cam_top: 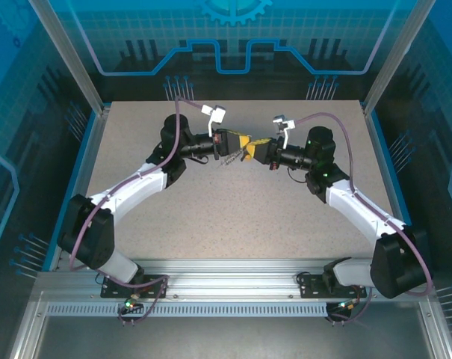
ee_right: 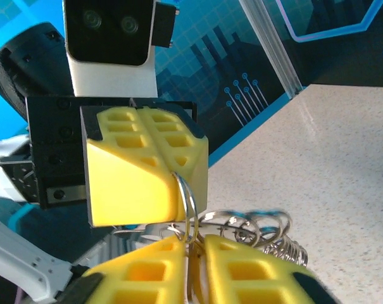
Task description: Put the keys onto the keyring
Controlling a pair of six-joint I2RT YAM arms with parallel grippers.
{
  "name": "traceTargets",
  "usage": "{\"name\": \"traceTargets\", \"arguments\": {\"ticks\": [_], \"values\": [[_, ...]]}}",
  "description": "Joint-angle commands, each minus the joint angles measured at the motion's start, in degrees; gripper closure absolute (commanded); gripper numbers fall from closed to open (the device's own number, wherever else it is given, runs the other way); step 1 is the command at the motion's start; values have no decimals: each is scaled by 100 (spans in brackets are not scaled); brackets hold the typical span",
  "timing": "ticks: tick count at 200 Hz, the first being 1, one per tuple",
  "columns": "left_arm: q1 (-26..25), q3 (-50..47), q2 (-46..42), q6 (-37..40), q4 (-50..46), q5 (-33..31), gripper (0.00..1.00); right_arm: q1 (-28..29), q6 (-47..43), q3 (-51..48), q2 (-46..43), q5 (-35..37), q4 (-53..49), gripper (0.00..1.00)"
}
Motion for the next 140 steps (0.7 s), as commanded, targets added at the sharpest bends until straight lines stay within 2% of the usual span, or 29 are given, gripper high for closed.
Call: {"name": "traceTargets", "arguments": {"ticks": [1,18,74,115,140], "values": [[-149,-145,-347,-253,774,-229,100,-49,-75,-303,-214,127,-285,71],[-149,-239,-376,-391,1011,-393,100,-149,-68,-501,-406,162,-271,65],[-149,-356,-430,-643,1400,-602,100,-578,-26,-713,-976,81,-421,64],[-149,-392,-372,-862,1685,-645,100,-628,99,-363,-1306,202,-550,62],[-158,-435,-345,-948,1810,-698,100,-529,209,-78,-1310,295,-501,54]]}}
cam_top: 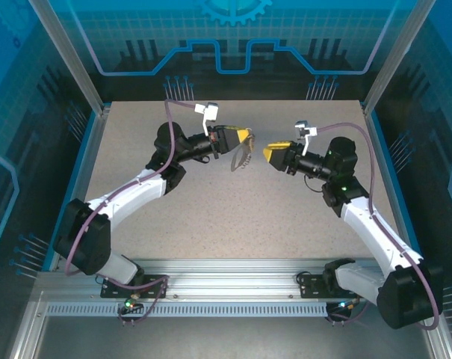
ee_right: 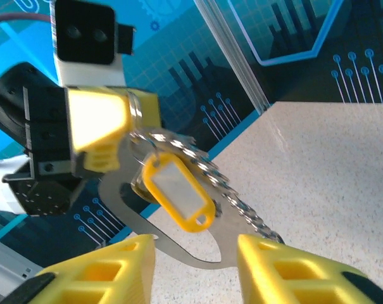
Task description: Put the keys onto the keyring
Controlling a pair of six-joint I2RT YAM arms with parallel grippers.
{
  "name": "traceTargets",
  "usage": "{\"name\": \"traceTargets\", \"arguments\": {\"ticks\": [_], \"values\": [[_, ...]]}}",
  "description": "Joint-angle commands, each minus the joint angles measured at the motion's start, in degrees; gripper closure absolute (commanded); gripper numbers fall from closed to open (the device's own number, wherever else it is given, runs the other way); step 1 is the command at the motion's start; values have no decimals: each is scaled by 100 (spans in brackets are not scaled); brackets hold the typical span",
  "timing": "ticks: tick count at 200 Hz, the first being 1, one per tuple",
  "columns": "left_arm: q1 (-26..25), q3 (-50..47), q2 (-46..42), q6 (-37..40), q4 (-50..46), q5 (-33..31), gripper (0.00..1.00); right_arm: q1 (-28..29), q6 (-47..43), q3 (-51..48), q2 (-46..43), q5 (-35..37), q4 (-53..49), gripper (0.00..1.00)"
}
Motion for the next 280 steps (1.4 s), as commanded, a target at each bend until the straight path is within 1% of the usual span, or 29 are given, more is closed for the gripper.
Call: {"name": "traceTargets", "arguments": {"ticks": [1,9,18,54,119,171,198,233,250,269,280], "values": [[-31,-90,-107,-175,489,-138,100,58,123,400,-79,154,-9,54],[-31,-104,-96,-201,527,-156,100,115,121,414,-50,188,-16,52],[-31,-103,-66,-236,558,-161,100,186,116,647,-9,243,-26,52],[-47,-130,-25,-290,615,-178,100,395,122,934,243,412,39,52],[-57,-103,-35,-283,591,-135,100,591,177,1150,670,511,226,52],[-58,-103,-38,-275,585,-108,100,685,239,1220,857,504,378,58],[-66,-99,-21,-278,596,-86,100,711,245,1277,923,487,383,65],[-71,-69,8,-302,592,-42,100,741,256,1358,1016,426,404,86],[-71,-25,35,-326,591,24,100,743,218,1417,1050,386,357,100],[-70,-7,14,-307,542,67,100,734,34,1564,1086,290,101,100],[-66,34,-40,-193,338,84,99,708,-171,1719,1111,216,-217,100]]}}
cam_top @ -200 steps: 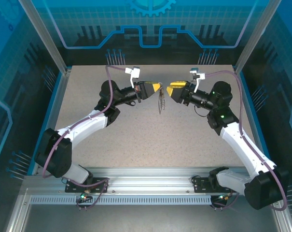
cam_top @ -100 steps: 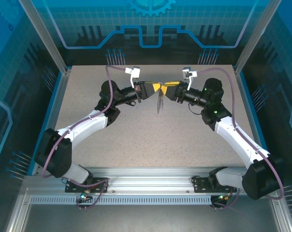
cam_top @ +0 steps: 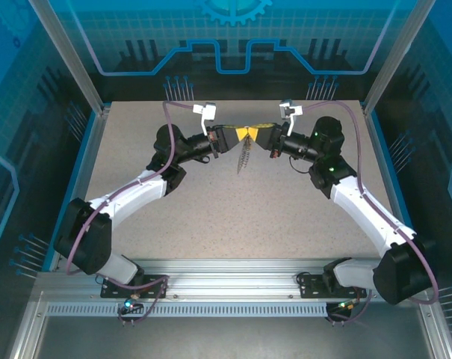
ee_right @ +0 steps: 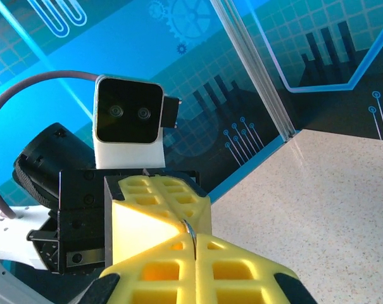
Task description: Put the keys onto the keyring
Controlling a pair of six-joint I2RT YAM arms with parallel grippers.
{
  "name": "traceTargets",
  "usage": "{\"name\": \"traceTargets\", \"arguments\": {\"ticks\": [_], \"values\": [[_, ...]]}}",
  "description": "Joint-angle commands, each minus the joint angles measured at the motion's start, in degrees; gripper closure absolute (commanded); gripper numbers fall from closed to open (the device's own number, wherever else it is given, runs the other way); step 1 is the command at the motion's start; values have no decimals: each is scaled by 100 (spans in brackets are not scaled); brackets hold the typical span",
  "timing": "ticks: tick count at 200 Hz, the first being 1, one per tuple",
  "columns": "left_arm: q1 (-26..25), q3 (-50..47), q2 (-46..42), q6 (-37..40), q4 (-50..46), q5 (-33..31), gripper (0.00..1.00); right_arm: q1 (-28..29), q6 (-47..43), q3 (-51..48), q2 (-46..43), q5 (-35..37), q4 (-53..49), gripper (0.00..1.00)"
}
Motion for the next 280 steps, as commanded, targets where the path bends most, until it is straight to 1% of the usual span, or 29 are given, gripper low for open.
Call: {"name": "traceTargets", "arguments": {"ticks": [1,19,50,89,109,136,150,170,183,223,280], "values": [[-51,134,-74,105,10,233,99,15,-378,427,93,-173,-383,100],[4,235,-173,353,-412,291,80,-72,-764,772,216,-396,-1081,100],[174,320,-364,651,-916,404,58,-225,-1419,1317,462,-831,-2057,100],[406,467,-550,1268,-1828,580,46,-371,-2306,1822,646,-1066,-3165,100],[504,652,-556,1649,-2367,749,43,-433,-2698,2008,737,-1197,-3626,100],[569,1076,-444,2328,-3375,1051,41,-439,-3289,2380,921,-1358,-4408,100],[585,1316,-347,2646,-3843,1206,41,-446,-3535,2557,1022,-1413,-4764,100],[596,1640,-172,3018,-4423,1437,41,-439,-3719,2702,1137,-1530,-5019,100],[595,1784,-71,3171,-4665,1594,44,-439,-3829,2779,1196,-1602,-5173,100],[595,1941,104,3341,-4875,1856,52,-438,-3860,2764,1233,-1662,-5193,100],[600,1899,198,3253,-4723,1956,54,-436,-3608,2624,1184,-1742,-4817,100]]}}
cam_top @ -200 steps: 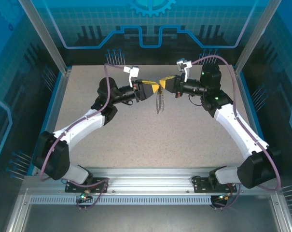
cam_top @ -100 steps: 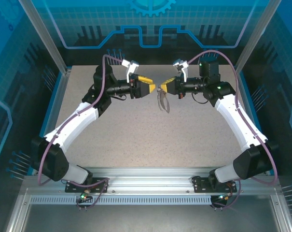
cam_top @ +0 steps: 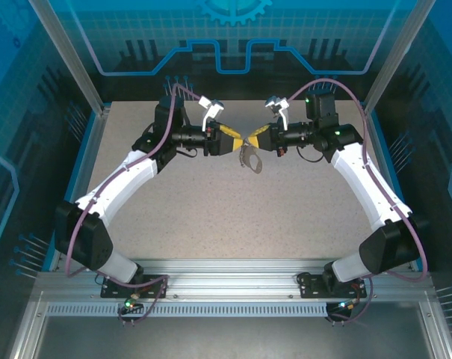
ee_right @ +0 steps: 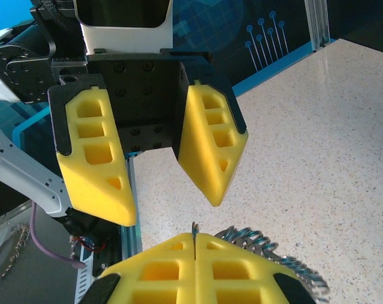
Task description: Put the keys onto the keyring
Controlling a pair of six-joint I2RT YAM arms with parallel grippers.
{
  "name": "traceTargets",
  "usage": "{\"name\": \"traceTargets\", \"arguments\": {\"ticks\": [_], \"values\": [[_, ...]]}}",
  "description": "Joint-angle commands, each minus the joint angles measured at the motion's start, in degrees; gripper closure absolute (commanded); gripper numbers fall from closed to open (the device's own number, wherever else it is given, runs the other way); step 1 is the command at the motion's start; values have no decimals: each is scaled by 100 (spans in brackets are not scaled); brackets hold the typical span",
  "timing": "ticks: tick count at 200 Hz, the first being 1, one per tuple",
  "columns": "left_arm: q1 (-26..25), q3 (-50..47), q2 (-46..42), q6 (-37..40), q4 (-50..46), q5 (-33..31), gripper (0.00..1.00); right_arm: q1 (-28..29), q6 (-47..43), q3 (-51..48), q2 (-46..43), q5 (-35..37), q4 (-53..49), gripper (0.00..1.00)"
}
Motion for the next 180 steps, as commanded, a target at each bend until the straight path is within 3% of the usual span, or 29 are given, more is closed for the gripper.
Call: {"name": "traceTargets", "arguments": {"ticks": [1,117,151,180], "values": [[40,117,73,70,40,241,54,-48,98,35,-16,-239,203,100],[-102,117,231,-301,605,276,59,68,283,-49,19,-287,469,100],[-173,123,291,-361,694,284,63,73,309,-71,36,-280,512,100],[-260,126,320,-380,776,276,73,99,311,-87,55,-278,530,100]]}}
